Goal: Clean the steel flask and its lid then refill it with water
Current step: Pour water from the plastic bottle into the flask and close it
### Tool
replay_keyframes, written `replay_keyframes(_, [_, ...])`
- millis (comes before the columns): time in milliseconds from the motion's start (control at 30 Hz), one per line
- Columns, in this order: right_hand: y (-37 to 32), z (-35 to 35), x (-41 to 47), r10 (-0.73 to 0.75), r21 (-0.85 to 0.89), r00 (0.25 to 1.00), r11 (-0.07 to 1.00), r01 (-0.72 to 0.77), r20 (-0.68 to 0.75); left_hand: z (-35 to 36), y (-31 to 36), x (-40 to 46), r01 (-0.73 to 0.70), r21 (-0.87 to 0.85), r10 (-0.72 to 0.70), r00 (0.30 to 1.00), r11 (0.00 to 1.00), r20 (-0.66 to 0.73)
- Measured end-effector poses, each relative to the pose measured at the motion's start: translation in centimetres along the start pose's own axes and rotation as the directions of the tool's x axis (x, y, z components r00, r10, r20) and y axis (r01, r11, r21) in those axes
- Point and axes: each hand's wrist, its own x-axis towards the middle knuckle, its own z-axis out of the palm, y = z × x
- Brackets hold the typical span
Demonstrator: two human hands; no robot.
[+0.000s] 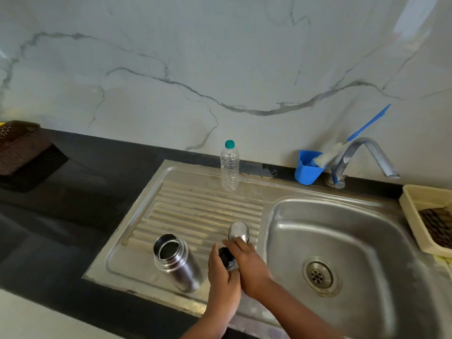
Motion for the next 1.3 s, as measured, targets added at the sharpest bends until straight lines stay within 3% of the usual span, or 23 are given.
replay_keyframes(200, [0.0, 1.1, -0.8, 0.007, 0.014, 0.994, 1.000, -0.006, -0.110, -1.4, 0.5, -1.0, 0.022, -0.090, -0.014, 0.996, 0.996, 0.089])
replay_keyframes(300, [-0.8, -1.2, -2.2, 0.002, 0.137, 0.976, 0.990, 0.029, -0.219, -2.4, 2.2, -2.7, -0.153, -0.030, 0.156, 0.980, 0.988, 0.123])
replay_keyframes(433, [-4.2, -6.2, -3.4, -0.027, 0.334, 0.895, 0.922, 0.194, -0.446, -4.8, 5.4, -5.3, -0.485, 0.028, 0.478, 0.868, 0.874, 0.134])
replay_keyframes(533, [-7.3, -9.1, -3.7, -0.028, 0.414, 0.845, 0.862, 0.291, -0.534, -7.2, 8.3, -6.7, -0.657, 0.008, 0.653, 0.750, 0.754, 0.101])
replay_keyframes(633, [-10.3, -10.3, -3.6, -0.061, 0.457, 0.835, 0.814, 0.359, -0.547, -10.5, 9.9, -7.4, -0.739, 0.068, 0.738, 0.673, 0.670, 0.049])
replay_keyframes(733, [-12.5, -9.9, -2.8, -0.103, 0.406, 0.851, 0.845, 0.348, -0.515, -13.6, 9.6, -6.8, -0.767, 0.138, 0.776, 0.631, 0.627, -0.017])
replay_keyframes(867, [-14.4, -8.7, -2.0, -0.147, 0.368, 0.861, 0.860, 0.354, -0.487, -16.3, 7.2, -4.9, -0.723, 0.126, 0.729, 0.684, 0.680, -0.012])
replay_keyframes(1033, [-14.9, -8.0, -1.7, -0.198, 0.295, 0.879, 0.891, 0.346, -0.434, -16.9, 4.6, -2.3, -0.549, 0.018, 0.546, 0.833, 0.836, 0.089])
replay_keyframes(1300, [-14.8, -7.5, -1.3, -0.245, 0.199, 0.927, 0.930, 0.307, -0.284, -15.1, 1.9, 0.5, -0.430, -0.080, 0.435, 0.898, 0.899, 0.071])
